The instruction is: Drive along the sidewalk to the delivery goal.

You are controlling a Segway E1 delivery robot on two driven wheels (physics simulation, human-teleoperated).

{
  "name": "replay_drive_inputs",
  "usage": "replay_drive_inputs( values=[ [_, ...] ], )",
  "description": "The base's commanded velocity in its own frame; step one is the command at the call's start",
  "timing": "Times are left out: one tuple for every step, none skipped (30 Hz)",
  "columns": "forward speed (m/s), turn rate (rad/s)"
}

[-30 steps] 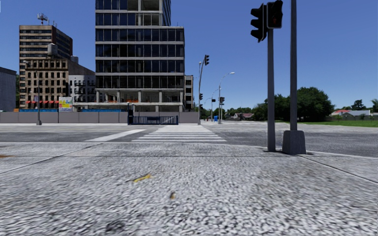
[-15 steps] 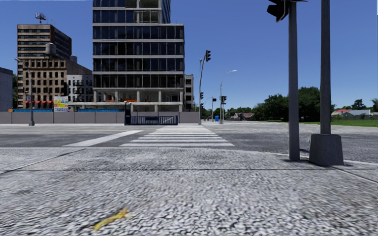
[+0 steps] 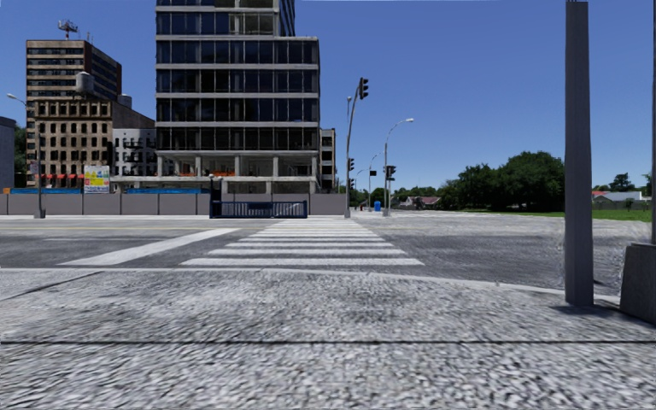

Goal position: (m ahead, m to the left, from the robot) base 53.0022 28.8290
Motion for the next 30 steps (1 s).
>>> replay_drive_inputs(
  values=[
    [2.00,0.00],
    [2.00,0.00],
    [2.00,0.00],
    [2.00,0.00],
    [2.00,0.00],
    [2.00,0.00],
    [2.00,0.00],
    [2.00,0.00],
    [2.00,0.00],
    [2.00,0.00],
    [2.00,0.00],
    [2.00,0.00],
    [2.00,0.00],
    [2.00,0.00],
    [2.00,0.00],
    [2.00,0.00],
    [2.00,0.00],
    [2.00,0.00],
    [2.00,0.00],
    [2.00,0.00],
    [2.00,0.00],
    [2.00,0.00],
    [2.00,0.00],
    [2.00,0.00],
    [2.00,0.00],
    [2.00,0.00],
    [2.00,0.00],
    [2.00,0.00],
    [2.00,0.00],
    [2.00,0.00]
  ],
)
